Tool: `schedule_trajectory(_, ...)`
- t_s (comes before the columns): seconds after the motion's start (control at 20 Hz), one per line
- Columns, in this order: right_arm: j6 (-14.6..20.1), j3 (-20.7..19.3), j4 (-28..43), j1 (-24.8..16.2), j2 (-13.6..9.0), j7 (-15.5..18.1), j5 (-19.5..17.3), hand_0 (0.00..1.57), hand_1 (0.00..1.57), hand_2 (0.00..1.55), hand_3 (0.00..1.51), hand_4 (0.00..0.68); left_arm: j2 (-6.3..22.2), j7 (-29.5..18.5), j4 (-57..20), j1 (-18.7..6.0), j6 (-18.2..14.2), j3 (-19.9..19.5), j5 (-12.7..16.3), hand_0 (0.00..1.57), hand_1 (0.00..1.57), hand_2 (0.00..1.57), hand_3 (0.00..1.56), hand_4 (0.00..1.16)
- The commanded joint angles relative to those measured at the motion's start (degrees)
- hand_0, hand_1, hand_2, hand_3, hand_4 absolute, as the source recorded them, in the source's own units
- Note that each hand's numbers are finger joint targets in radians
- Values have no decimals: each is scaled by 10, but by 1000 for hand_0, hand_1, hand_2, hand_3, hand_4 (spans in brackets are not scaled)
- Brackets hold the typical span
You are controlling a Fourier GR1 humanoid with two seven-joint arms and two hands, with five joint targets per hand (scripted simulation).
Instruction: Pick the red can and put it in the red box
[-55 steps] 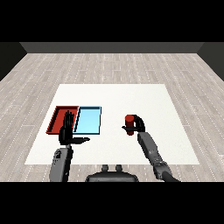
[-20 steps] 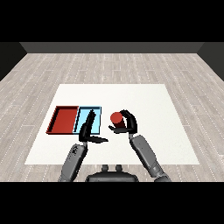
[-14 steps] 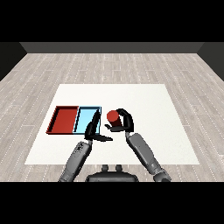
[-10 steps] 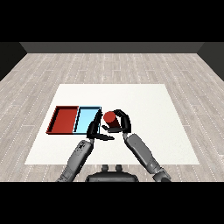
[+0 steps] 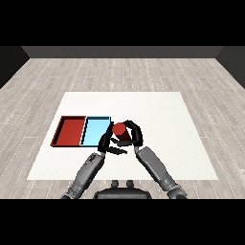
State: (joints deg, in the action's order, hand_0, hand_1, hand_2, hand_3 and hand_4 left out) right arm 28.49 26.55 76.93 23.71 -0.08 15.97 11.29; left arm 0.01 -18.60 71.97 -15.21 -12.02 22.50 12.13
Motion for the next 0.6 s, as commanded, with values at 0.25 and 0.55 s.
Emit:
schedule_trajectory(0.25,14,37,4,7,1,10,38,1453,1453,1432,1372,625,0,-22,-23,8,26,11,23,0,0,0,0,0)
schedule_trajectory(0.55,67,90,-74,60,1,73,114,1494,1494,1447,1378,617,0,-7,-15,-24,-21,28,26,0,0,0,0,0)
